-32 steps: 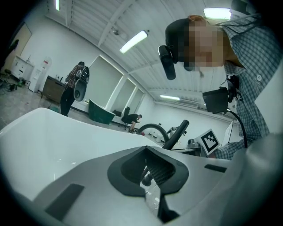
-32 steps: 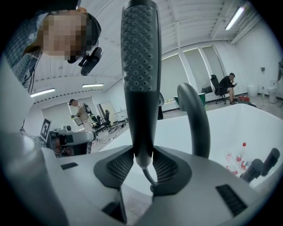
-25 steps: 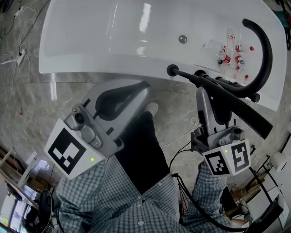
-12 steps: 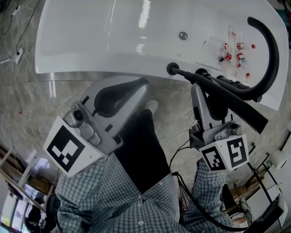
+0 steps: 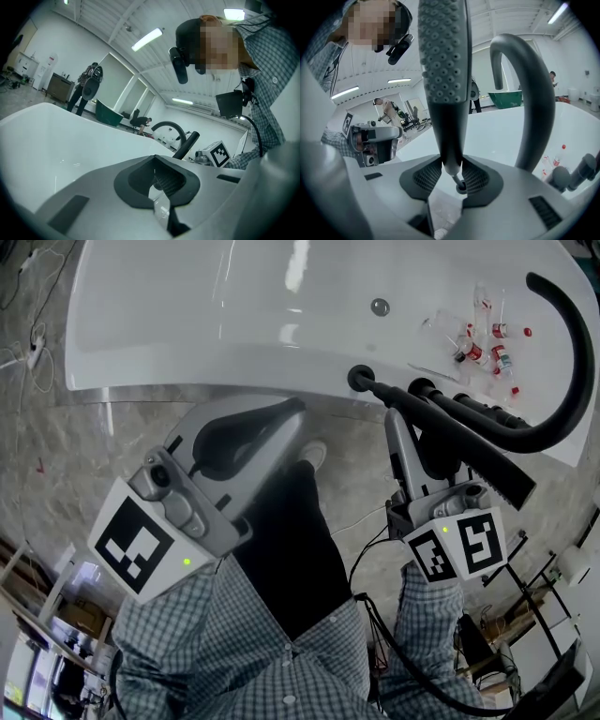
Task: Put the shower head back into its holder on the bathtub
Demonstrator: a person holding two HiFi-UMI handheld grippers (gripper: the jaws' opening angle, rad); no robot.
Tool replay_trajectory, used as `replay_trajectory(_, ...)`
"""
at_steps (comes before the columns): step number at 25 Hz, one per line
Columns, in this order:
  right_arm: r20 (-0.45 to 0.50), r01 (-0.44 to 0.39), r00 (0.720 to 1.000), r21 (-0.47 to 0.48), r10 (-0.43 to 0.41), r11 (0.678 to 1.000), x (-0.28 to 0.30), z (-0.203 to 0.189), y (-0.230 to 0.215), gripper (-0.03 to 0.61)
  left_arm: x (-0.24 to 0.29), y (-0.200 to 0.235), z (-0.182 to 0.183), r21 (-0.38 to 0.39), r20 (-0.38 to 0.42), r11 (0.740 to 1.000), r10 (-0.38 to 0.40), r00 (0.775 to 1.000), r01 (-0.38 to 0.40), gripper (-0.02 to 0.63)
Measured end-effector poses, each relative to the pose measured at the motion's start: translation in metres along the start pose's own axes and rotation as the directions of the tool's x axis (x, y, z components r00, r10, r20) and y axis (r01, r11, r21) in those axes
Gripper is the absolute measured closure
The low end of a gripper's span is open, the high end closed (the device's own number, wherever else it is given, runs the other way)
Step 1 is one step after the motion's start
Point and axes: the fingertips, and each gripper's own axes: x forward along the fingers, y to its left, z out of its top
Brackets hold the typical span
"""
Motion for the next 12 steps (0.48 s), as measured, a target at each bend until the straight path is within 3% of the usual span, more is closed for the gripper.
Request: replay_trajectory(12,-0.052,0.009,0.999,-0.003,-0.009,1.0,0.019,-0.03,-0.014,0.445,0.005,0.009,-0.015,-0.015,-0.019,1.0,0.001,1.0,-0.002,0.606)
